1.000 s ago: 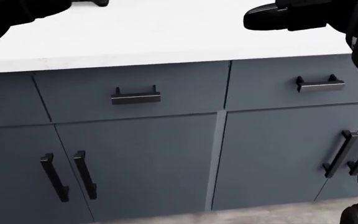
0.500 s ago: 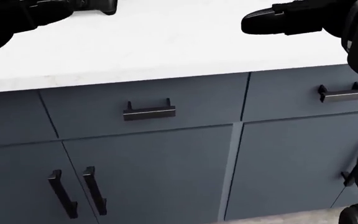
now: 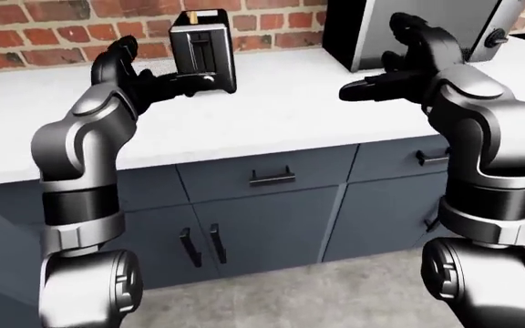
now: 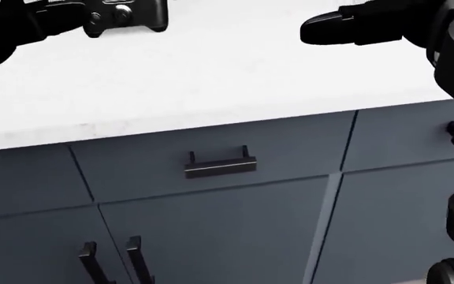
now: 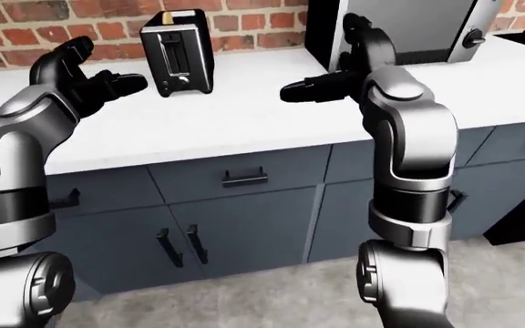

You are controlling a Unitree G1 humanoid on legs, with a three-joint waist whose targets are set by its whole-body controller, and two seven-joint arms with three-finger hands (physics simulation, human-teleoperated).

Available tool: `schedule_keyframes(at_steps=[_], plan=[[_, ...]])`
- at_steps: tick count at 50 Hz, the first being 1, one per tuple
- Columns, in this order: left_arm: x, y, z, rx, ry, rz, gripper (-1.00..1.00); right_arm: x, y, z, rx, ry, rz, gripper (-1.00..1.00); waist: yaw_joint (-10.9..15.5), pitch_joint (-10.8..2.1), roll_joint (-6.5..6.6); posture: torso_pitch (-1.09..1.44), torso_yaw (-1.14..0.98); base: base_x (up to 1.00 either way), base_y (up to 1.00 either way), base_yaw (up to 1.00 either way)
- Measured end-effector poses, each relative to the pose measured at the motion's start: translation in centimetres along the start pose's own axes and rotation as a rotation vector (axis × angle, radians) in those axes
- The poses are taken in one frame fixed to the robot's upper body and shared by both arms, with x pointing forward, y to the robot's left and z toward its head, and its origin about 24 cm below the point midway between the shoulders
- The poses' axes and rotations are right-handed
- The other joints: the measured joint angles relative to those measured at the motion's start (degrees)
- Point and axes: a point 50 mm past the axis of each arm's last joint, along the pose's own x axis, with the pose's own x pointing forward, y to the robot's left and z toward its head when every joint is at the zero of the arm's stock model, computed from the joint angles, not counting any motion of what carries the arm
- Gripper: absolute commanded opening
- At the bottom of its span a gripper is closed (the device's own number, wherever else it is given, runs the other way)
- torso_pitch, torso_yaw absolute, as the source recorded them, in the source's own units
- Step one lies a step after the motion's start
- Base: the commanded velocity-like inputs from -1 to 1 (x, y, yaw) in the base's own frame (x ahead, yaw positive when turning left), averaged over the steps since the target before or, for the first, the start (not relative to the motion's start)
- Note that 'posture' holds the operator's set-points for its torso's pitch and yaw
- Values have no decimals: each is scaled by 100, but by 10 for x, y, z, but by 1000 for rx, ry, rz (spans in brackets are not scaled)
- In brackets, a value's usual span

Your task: Push down the lever of the toaster to turn it on.

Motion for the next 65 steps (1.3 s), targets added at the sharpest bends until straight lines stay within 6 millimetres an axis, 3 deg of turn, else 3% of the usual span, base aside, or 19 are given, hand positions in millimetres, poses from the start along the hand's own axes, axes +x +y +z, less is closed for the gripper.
schedule_keyframes(at_steps=[8, 10, 13, 15, 21, 24, 28, 37, 41, 44, 47, 50, 55, 59, 62, 65], plan=[[-3, -8, 7, 2, -33, -29, 100, -4, -6, 13, 1, -54, -27, 100, 40, -26, -577, 0, 0, 13, 31, 0], [-3, -11, 3, 2, -26, -40, 100, -4, -8, 12, 2, -50, -36, 100, -29, 5, -487, 0, 0, 14, 31, 0], [0, -14, -7, 9, 19, -56, 100, -1, -11, 1, 8, 2, -51, 100, -56, -36, -552, 0, 0, 13, 31, 0], [-1, -13, -7, 9, 23, -54, 100, -1, -10, -1, 9, 5, -51, 100, -50, -59, -506, 0, 0, 13, 30, 0], [-5, -9, 10, 1, -53, -41, 100, -2, -7, 10, -7, -40, -45, 100, -37, -1, 66, 0, 0, 6, 10, 0], [-3, -2, 4, -5, -39, -13, 100, 0, 0, 2, -17, -16, -18, 100, 48, 163, -126, 0, 0, 0, 0, 0], [0, -1, -9, 6, 18, -4, 100, 3, -1, -4, -18, 14, -19, 100, 48, 192, -474, 0, 0, 0, 0, 0], [-2, -13, -7, 14, 5, -63, 100, 0, -11, -5, -14, 4, -84, 100, 84, -11, -225, 0, 0, 0, 0, 56], [-4, 2, 8, -2, -61, 2, 100, 0, 1, 0, -24, -26, -24, 100, 138, -45, -245, 0, 0, 0, 0, 6], [-1, -6, -2, 7, -25, -18, 100, 0, -5, 1, -24, -21, -45, 100, 165, -37, -305, 0, 0, -14, 0, 90], [0, -2, -10, 10, 12, -13, 100, 0, -1, 2, -24, -30, -37, 100, 185, -8, -229, 0, 0, -4, 0, 6], [-1, -3, -4, 10, -9, -12, 100, 1, -3, -2, -23, -13, -42, 100, 146, 101, -435, 0, 0, 0, 0, 0], [0, -11, -10, 20, 2, -51, 100, 1, -11, -6, -14, 4, -83, 100, 24, 82, -244, 0, 0, 5, 0, 0], [1, -13, -17, 21, 34, -59, 100, 1, -11, -11, -14, 22, -83, 100, -57, 174, -120, 0, 0, 46, 0, 0], [0, -12, -11, 19, 10, -57, 100, 0, -10, -5, -15, -3, -79, 100, -76, 136, -89, 0, 0, 52, 0, 0], [-2, -11, -1, 14, -33, -51, 100, -2, -8, 6, -21, -49, -73, 100, -92, 91, 79, 0, 0, 52, 0, 0]])
